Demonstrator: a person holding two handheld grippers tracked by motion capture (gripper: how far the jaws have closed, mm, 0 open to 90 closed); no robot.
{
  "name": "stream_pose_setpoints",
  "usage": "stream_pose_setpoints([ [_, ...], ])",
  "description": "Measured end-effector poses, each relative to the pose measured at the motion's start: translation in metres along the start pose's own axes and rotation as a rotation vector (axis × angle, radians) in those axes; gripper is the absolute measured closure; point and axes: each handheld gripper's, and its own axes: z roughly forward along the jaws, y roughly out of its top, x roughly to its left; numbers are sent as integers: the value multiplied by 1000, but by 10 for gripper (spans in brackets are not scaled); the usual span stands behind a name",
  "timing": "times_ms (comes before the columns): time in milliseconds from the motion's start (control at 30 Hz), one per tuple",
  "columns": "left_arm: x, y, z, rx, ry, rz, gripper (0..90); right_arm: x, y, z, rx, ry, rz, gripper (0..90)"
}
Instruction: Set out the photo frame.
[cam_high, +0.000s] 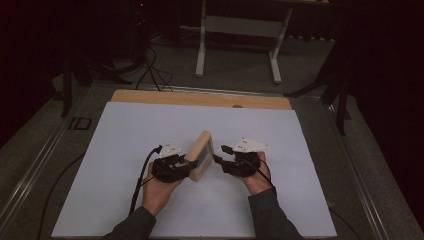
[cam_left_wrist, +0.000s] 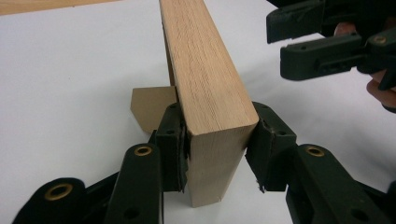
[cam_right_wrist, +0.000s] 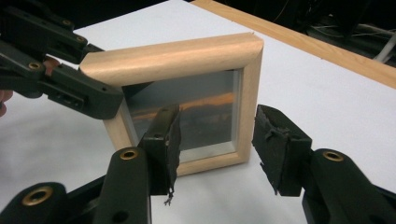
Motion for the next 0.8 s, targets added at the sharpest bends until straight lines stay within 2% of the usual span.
stream_pose_setpoints([
  [200,-3,0,0,3,1,26,606,-3,1,-3,-13,-13,5,538],
  [300,-6,0,0,4,5,51,607,-4,1,-6,-20,-23,7,576],
  [400,-8,-1,0,1,5,58,607,-4,2,-7,-26,-37,7,606],
  [567,-11,-2,0,-1,4,88,608,-6,2,-9,-34,-68,18,676],
  [800,-20,-5,0,-6,2,140,608,-7,3,-14,-74,-99,23,801],
])
